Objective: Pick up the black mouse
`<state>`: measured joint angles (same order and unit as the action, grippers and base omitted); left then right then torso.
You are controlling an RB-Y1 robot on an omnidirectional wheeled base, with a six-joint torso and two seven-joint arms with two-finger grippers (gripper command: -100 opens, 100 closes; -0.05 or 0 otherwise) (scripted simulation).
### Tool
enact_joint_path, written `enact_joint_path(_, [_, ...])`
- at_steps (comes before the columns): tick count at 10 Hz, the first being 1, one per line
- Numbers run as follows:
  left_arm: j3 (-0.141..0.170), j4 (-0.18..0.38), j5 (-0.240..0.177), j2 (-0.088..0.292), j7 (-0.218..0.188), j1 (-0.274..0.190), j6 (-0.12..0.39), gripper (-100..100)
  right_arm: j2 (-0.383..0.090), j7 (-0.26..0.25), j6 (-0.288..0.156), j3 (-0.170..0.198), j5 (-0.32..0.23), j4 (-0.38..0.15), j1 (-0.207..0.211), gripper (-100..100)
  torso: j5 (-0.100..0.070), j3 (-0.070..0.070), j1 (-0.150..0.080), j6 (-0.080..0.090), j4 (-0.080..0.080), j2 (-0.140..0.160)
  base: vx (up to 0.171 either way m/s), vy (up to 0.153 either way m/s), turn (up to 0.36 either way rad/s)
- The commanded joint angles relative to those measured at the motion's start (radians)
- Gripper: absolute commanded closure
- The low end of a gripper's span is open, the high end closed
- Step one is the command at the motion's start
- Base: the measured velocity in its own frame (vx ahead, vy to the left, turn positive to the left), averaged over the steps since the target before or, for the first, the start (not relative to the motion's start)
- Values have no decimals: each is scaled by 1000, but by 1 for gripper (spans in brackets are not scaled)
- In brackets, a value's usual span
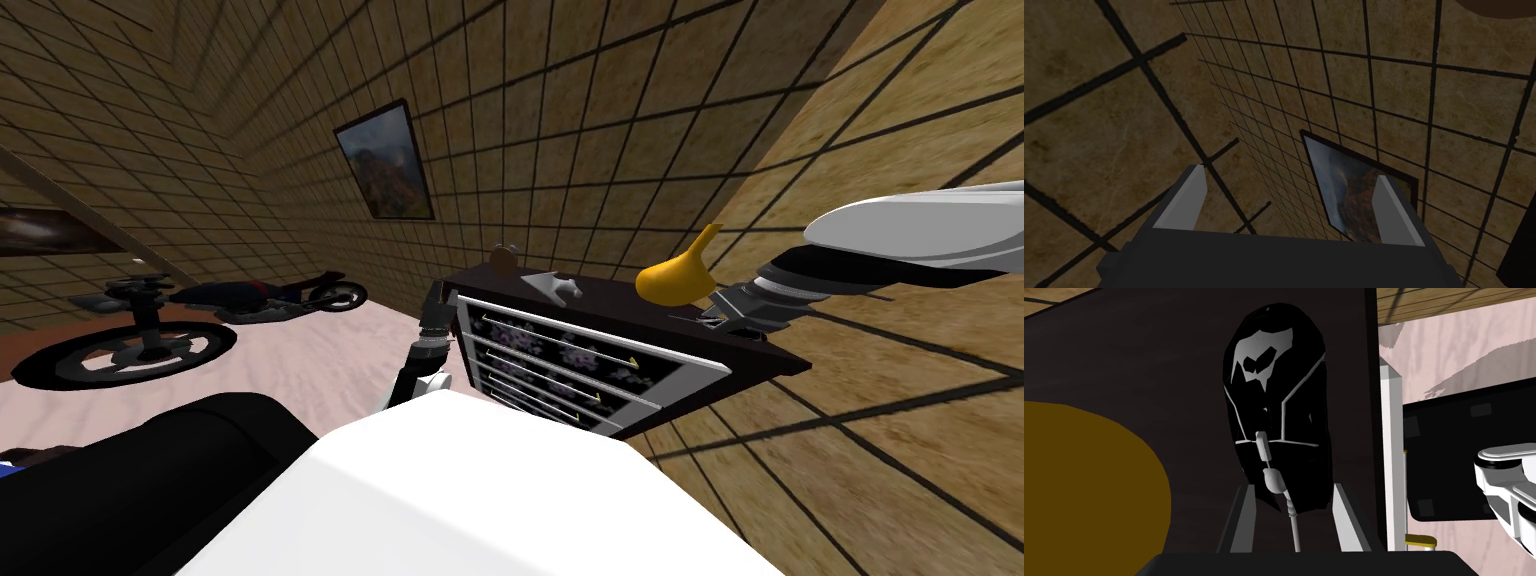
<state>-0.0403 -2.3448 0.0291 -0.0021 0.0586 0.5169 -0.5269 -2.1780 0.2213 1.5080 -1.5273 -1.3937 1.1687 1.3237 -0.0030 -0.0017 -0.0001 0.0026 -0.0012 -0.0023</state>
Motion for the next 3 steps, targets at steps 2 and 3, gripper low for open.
enact_joint_path(2, [0,0,0,0,0,0,0,0,7,2,17,-13,-3,22,-9,100,0,-1,2,-1,-1,-2,71,26,-122])
enact_joint_path(3, [0,0,0,0,0,0,0,0,9,3,21,-15,-3,25,-10,0,0,-1,1,-2,-1,-1,0,0,0])
